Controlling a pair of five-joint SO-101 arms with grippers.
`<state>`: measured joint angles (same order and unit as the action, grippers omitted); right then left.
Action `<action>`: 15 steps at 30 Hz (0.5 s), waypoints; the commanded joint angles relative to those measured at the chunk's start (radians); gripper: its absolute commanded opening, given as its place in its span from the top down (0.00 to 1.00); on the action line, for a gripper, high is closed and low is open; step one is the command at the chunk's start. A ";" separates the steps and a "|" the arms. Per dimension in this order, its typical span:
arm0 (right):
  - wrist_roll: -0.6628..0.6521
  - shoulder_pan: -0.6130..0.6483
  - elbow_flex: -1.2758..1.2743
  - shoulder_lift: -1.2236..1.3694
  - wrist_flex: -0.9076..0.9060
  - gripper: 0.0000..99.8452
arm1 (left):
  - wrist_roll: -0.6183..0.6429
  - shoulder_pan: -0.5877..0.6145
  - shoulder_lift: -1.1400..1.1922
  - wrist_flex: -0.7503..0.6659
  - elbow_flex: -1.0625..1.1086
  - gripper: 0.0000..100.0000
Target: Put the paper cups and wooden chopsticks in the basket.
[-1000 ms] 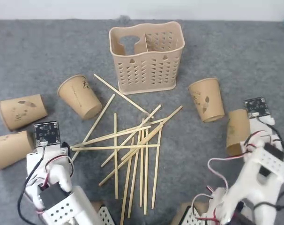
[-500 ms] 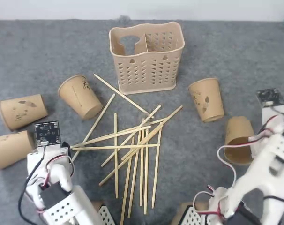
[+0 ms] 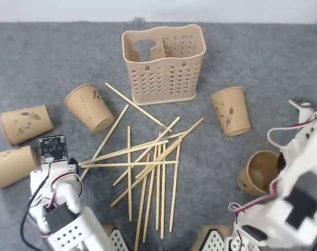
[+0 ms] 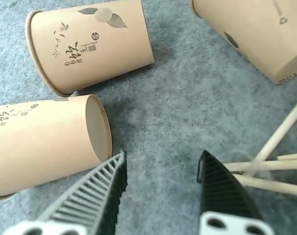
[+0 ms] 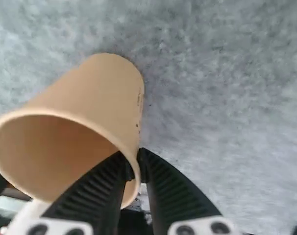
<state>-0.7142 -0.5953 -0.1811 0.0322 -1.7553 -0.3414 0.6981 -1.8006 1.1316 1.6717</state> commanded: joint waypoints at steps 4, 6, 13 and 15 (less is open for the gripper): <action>0.061 0.016 0.143 0.116 -0.041 0.99 | -0.009 0.006 -0.002 0.002 -0.010 0.78; 0.069 0.035 0.143 0.081 -0.041 0.96 | -0.009 0.006 -0.002 0.002 -0.010 0.78; 0.123 0.047 0.112 -0.165 -0.042 0.83 | -0.011 0.005 -0.002 0.002 -0.010 0.78; 0.124 0.047 0.097 -0.232 -0.042 0.83 | -0.011 0.005 -0.002 0.000 -0.010 0.78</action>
<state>-0.6053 -0.5616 -0.0890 -0.0583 -1.7553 -0.3414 0.6981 -1.8006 1.1316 1.6717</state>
